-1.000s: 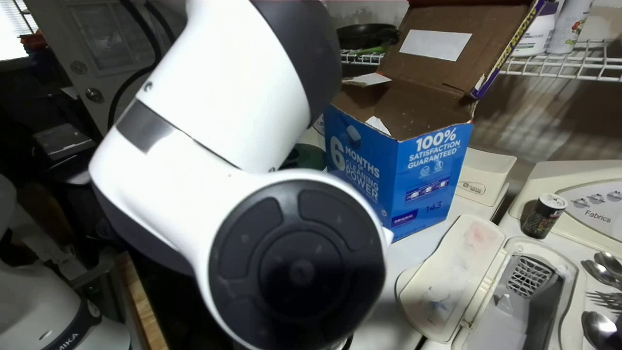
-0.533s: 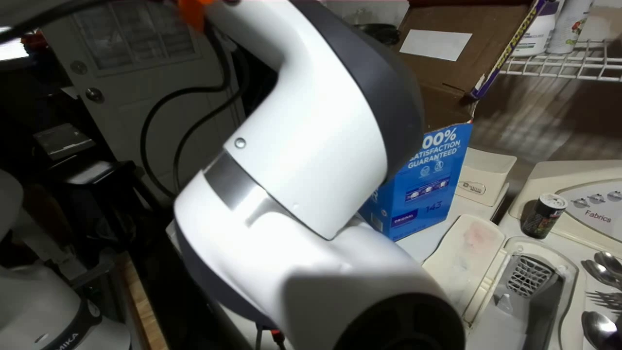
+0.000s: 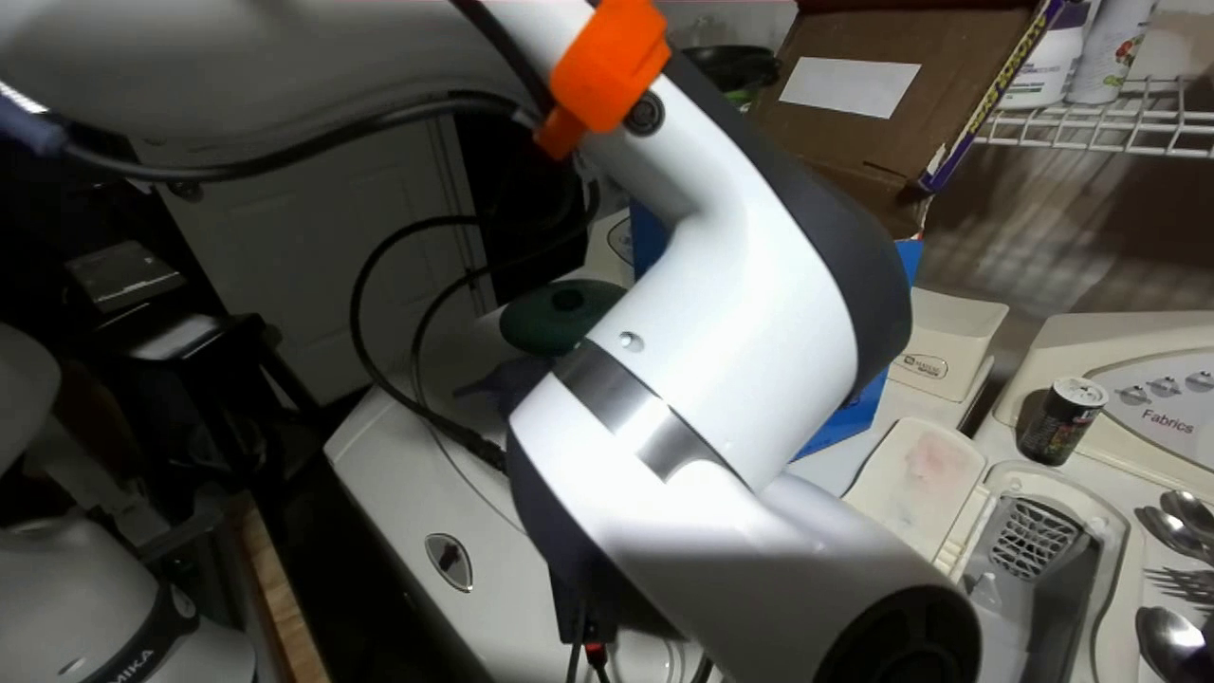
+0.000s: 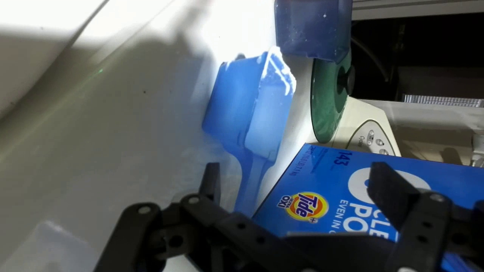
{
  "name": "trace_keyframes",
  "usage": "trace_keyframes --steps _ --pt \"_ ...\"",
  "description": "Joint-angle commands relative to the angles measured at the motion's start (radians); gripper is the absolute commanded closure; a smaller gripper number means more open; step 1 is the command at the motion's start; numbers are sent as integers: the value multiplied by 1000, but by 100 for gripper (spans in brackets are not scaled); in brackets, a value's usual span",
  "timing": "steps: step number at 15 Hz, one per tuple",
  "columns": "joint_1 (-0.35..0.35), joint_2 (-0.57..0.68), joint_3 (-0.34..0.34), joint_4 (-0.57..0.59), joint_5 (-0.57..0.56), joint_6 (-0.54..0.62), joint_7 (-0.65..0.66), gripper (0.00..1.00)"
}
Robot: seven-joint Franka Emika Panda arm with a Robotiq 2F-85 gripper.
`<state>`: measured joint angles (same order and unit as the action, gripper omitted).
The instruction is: Pour the contents in the blue item into the box
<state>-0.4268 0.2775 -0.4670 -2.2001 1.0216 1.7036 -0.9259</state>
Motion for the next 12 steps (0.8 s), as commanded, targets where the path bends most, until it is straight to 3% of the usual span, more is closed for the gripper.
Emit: trace_keyframes --steps 1,3,4,6,7,12 --pt "-43 79 51 80 33 -41 -6 0" --pt "-52 102 70 102 35 -43 -5 0" --pt "-56 112 78 112 36 -45 -5 5" --pt "-62 130 92 131 38 -49 -3 29" --pt "-64 138 98 139 38 -49 -4 31" --pt "-73 176 121 174 46 -59 -5 67"
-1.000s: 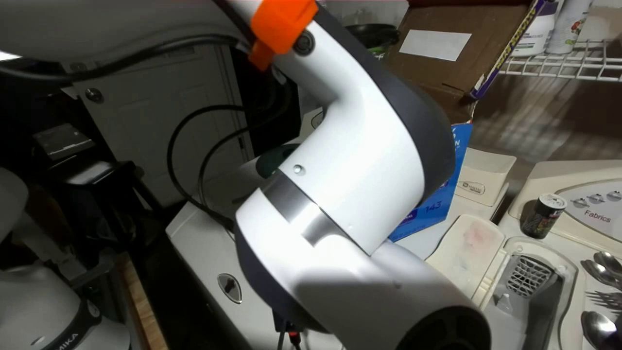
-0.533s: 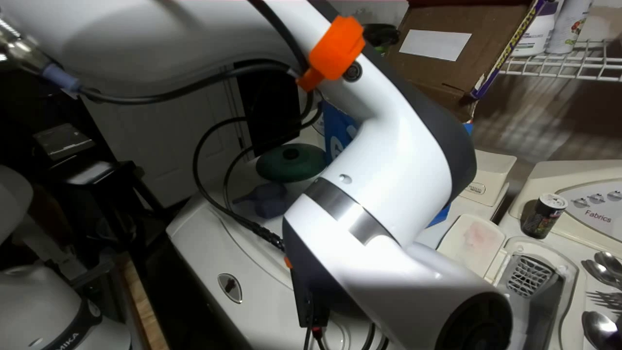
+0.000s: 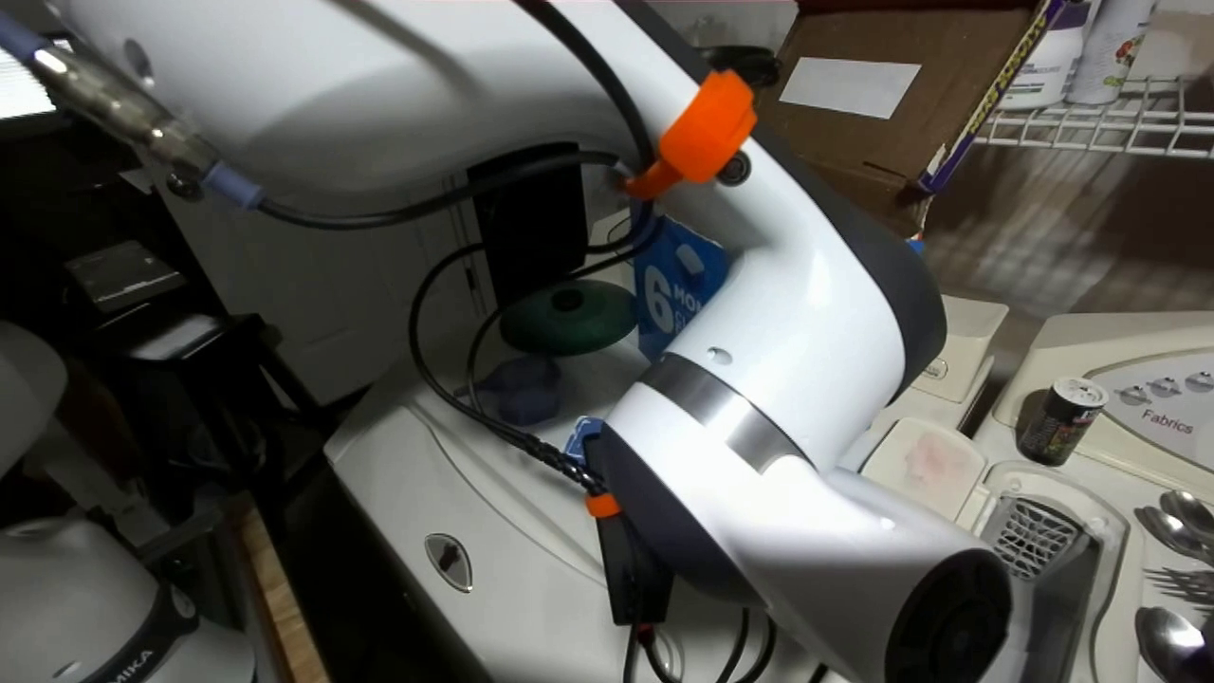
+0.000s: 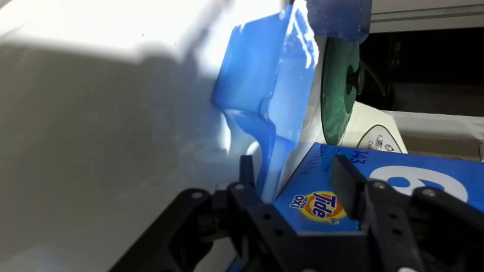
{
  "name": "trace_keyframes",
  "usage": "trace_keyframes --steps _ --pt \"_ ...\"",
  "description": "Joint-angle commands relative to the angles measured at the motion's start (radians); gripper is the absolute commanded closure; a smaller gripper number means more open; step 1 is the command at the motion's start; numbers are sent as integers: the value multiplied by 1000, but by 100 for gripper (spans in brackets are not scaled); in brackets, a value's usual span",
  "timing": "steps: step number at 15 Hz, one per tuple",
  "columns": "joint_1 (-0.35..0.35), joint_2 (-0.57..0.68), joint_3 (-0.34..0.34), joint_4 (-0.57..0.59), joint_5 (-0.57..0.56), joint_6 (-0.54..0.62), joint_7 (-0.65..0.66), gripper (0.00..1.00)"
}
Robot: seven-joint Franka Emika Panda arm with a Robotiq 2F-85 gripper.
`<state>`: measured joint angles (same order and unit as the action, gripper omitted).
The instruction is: Pour the contents in the blue item into the box
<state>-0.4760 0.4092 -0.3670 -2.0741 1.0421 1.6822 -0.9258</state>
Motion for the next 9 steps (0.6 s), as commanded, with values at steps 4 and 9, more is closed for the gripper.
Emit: trace_keyframes --steps 4,9 --pt "-28 64 30 66 22 -36 -1 95" --pt "-31 74 35 77 22 -38 -1 100"
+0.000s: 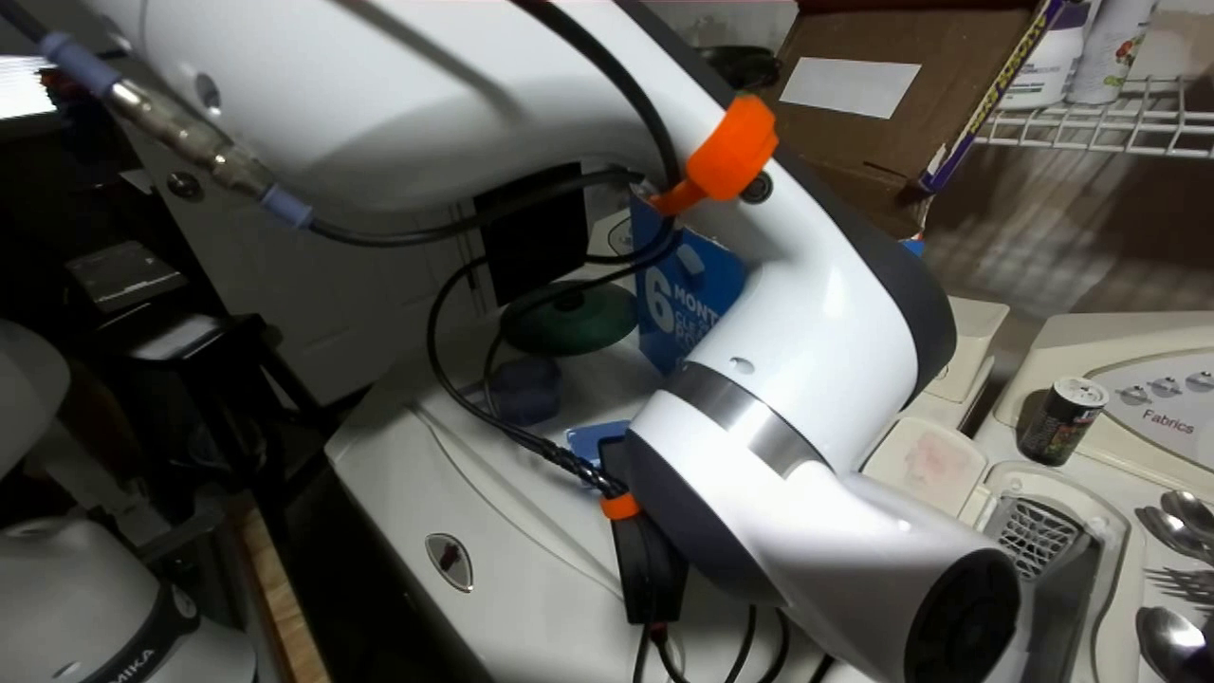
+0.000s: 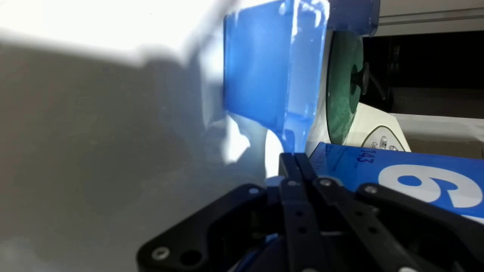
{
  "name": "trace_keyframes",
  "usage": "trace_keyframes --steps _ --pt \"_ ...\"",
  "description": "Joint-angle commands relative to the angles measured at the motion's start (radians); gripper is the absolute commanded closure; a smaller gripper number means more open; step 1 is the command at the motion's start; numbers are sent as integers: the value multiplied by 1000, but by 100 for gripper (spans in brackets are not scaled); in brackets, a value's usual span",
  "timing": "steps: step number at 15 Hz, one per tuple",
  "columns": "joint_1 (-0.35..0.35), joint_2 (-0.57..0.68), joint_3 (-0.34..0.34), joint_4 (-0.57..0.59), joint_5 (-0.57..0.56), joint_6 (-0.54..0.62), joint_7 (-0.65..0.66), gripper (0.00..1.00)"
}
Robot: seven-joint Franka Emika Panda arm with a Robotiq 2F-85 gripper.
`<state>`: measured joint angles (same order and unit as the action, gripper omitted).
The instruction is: Pour the contents in the blue item into the box
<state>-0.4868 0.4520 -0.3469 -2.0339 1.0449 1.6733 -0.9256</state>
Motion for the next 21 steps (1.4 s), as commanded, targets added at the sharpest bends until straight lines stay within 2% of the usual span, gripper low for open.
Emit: trace_keyframes --steps 1,17,21 --pt "-20 32 16 38 18 -30 0 99" --pt "-17 -63 15 -12 20 -114 -38 99" --pt "6 -153 4 -83 1 -118 -44 99"
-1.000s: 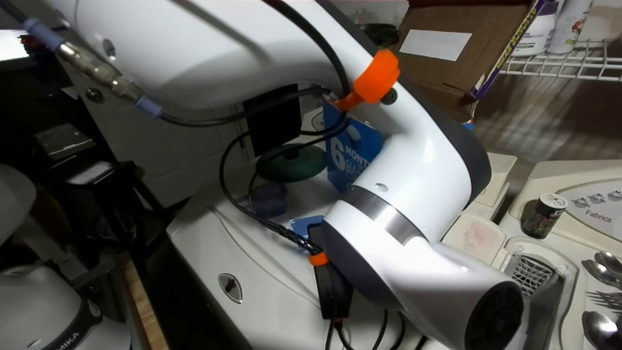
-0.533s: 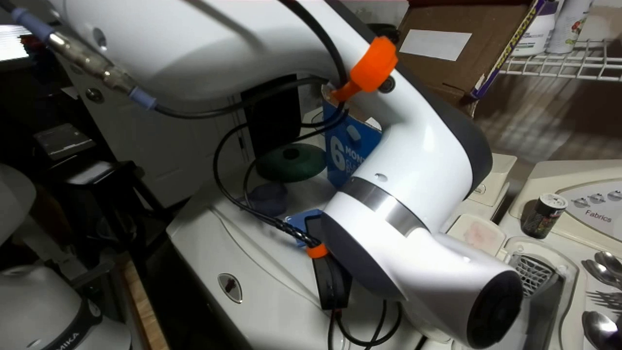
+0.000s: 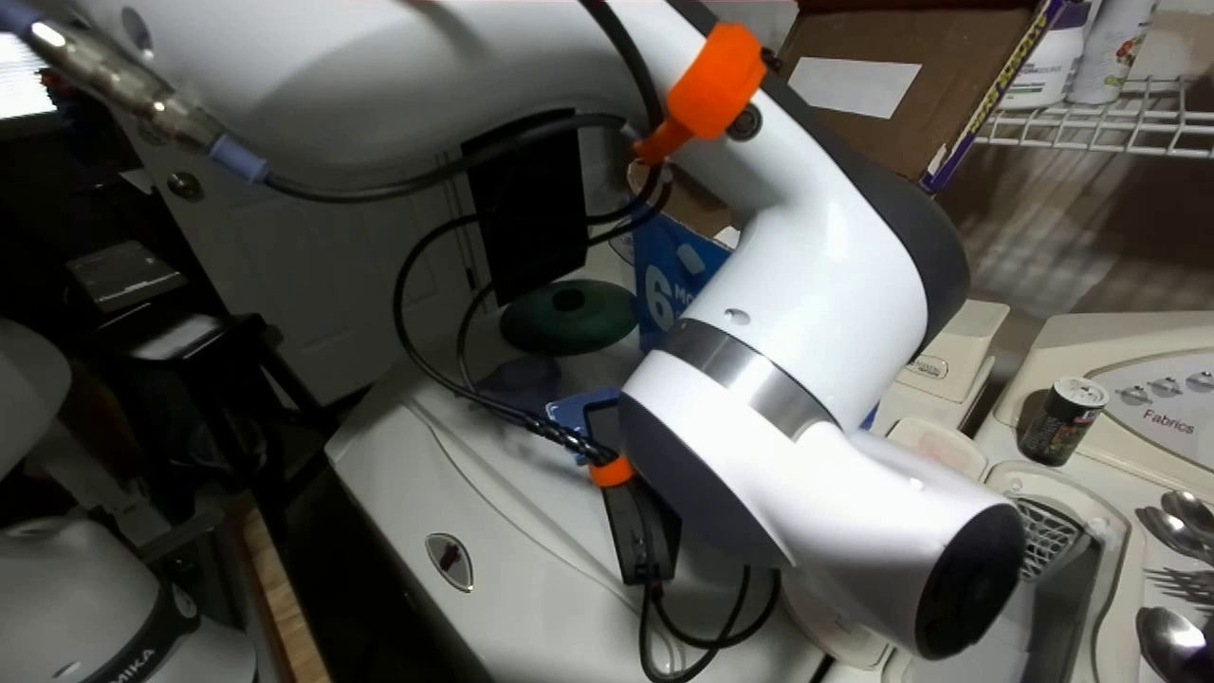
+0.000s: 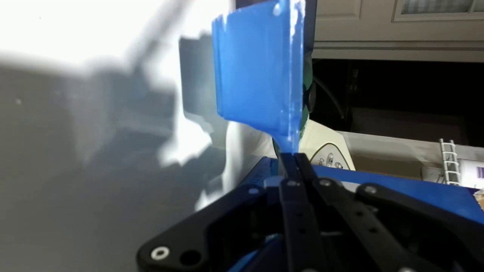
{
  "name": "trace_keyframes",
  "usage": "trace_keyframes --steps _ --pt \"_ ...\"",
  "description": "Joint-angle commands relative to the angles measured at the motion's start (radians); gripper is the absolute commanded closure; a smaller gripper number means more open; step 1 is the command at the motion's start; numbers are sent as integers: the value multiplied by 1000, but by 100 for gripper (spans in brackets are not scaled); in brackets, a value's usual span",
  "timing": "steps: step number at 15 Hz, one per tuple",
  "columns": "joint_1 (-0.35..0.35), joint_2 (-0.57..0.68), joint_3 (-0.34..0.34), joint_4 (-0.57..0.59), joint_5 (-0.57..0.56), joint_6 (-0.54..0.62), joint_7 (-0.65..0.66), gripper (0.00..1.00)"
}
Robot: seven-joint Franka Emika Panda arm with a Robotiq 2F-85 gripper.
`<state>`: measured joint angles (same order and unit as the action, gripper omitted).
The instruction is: Pour the contents in the blue item into the box
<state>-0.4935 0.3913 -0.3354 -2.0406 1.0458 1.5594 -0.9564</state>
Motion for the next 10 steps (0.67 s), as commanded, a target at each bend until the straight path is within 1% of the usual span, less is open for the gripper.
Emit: trace_keyframes --steps 1,5,10 --pt "20 -126 -12 -102 -5 7 -12 99" --pt "53 -276 -22 -207 -26 36 7 99" --pt "87 -505 -20 -326 -36 133 37 99"
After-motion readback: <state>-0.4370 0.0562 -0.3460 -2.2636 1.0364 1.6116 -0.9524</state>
